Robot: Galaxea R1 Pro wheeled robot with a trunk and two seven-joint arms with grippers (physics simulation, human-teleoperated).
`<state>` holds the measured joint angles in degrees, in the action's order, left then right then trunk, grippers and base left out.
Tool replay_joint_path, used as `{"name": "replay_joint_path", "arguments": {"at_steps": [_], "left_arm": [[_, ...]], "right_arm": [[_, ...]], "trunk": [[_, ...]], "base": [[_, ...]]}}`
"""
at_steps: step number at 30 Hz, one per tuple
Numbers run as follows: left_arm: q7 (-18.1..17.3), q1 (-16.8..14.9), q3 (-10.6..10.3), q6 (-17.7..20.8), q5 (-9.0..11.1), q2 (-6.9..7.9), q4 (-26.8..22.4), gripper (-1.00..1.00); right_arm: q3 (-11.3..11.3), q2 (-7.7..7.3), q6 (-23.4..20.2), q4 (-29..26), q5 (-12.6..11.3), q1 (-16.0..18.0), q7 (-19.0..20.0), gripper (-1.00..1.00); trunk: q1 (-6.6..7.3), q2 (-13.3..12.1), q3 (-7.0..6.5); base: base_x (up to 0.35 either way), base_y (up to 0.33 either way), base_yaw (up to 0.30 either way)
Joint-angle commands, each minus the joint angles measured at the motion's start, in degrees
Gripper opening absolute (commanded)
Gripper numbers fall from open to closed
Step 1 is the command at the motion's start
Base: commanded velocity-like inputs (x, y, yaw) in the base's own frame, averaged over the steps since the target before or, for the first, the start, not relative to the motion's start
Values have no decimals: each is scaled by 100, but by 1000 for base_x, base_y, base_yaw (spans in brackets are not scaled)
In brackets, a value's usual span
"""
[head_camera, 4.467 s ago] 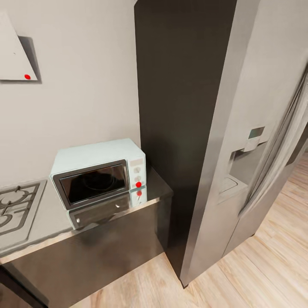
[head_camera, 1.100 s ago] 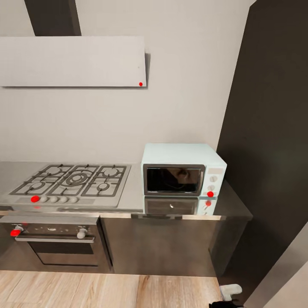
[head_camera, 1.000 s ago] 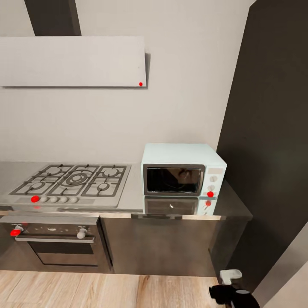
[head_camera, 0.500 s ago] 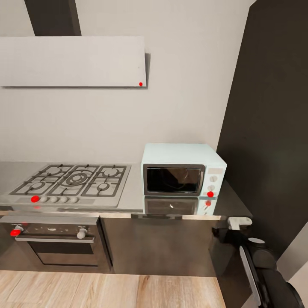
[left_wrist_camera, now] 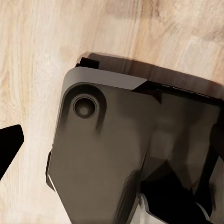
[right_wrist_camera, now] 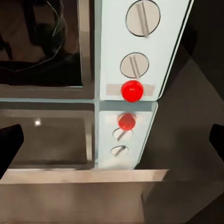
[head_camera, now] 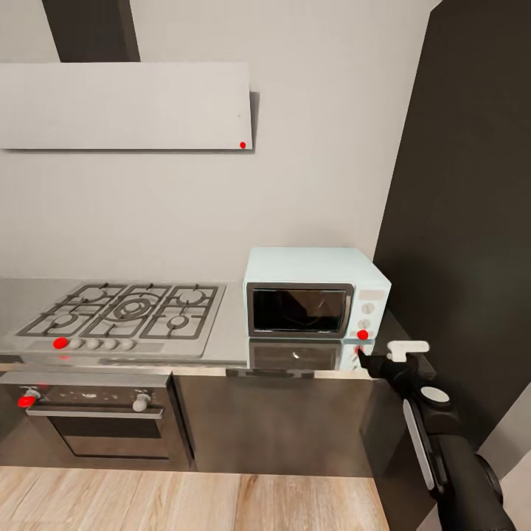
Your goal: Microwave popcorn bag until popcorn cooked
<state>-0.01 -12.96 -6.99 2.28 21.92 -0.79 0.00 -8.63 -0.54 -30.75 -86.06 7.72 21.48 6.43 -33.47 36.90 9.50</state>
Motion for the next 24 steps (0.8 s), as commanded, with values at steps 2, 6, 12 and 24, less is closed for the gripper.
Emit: {"name": "replay_joint_path", "arguments": {"at_steps": [2,6,12,24], "left_arm": [[0,-5,-48,15,53,0,0,100],[-7,-5,-48,-13,49,0,0,100],[-6,-5,-46,-71,46,-18,0,100],[-8,-5,-48,-89,52,-28,0,100]], "right_arm": [[-16,-2,128,127,60,5,52,100],[-66,-14,240,232,51,6,75,100],[-249,-3,235,263,51,6,89,100],[-664,-32,201,276,-25,5,94,100]], "trunk": [[-2,8,9],[-2,8,9],[-2,8,9],[-2,8,9]], "base": [[0,0,0],[0,0,0],[0,0,0],[0,0,0]]}}
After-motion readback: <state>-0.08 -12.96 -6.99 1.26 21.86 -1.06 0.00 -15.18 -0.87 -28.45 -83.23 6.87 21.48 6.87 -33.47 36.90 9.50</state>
